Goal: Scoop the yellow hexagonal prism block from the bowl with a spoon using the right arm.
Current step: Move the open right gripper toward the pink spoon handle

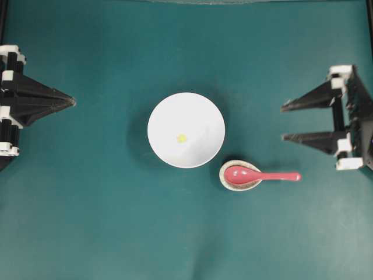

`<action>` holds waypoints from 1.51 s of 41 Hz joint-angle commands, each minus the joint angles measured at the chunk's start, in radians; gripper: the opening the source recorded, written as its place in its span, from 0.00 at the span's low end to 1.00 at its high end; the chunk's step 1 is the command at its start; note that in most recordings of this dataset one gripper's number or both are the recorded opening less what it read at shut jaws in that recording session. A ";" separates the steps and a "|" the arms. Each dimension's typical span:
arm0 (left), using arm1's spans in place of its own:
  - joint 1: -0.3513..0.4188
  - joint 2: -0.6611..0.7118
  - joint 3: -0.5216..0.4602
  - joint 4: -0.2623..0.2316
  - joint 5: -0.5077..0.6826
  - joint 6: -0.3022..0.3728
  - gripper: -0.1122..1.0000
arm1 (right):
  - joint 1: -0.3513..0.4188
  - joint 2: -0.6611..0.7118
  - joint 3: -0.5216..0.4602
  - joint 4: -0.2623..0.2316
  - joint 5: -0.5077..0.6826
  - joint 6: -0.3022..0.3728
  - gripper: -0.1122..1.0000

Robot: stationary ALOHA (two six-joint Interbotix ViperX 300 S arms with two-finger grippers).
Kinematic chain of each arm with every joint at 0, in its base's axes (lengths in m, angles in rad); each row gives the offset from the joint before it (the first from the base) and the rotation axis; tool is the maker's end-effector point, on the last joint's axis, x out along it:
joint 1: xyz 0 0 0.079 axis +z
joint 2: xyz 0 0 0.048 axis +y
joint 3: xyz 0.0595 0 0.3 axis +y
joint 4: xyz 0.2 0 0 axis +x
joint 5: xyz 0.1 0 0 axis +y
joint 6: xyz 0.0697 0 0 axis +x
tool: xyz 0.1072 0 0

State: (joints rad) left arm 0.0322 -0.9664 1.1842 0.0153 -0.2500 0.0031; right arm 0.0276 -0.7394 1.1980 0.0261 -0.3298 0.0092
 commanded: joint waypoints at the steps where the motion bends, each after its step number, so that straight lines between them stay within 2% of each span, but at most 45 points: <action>1: 0.002 0.011 -0.023 0.003 -0.006 0.002 0.10 | 0.021 0.049 0.003 0.011 -0.055 0.002 0.65; 11: 0.002 0.023 -0.020 0.003 -0.006 0.002 0.10 | 0.084 0.187 0.080 0.084 -0.256 0.002 0.65; 22: 0.000 0.040 -0.018 0.003 -0.012 0.002 0.10 | 0.206 0.350 0.153 0.190 -0.509 0.000 0.65; 29: 0.000 0.043 -0.017 0.003 -0.012 0.000 0.10 | 0.311 0.488 0.189 0.293 -0.706 0.002 0.65; 33: 0.002 0.044 -0.018 0.003 -0.015 0.000 0.10 | 0.370 0.574 0.190 0.360 -0.779 0.002 0.65; 38: 0.002 0.052 -0.017 0.003 -0.032 0.000 0.10 | 0.430 0.673 0.178 0.422 -0.848 0.002 0.65; 45: 0.000 0.067 -0.017 0.003 -0.060 0.000 0.10 | 0.471 0.761 0.172 0.449 -0.910 0.003 0.65; 56: 0.002 0.083 -0.017 0.003 -0.078 0.000 0.10 | 0.508 0.811 0.179 0.449 -0.920 0.054 0.65; 62: 0.002 0.084 -0.017 0.003 -0.080 0.000 0.10 | 0.512 0.844 0.170 0.449 -0.917 0.060 0.65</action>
State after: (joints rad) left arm 0.0322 -0.8897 1.1842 0.0153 -0.3191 0.0046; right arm 0.5354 0.0966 1.3775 0.4740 -1.2379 0.0675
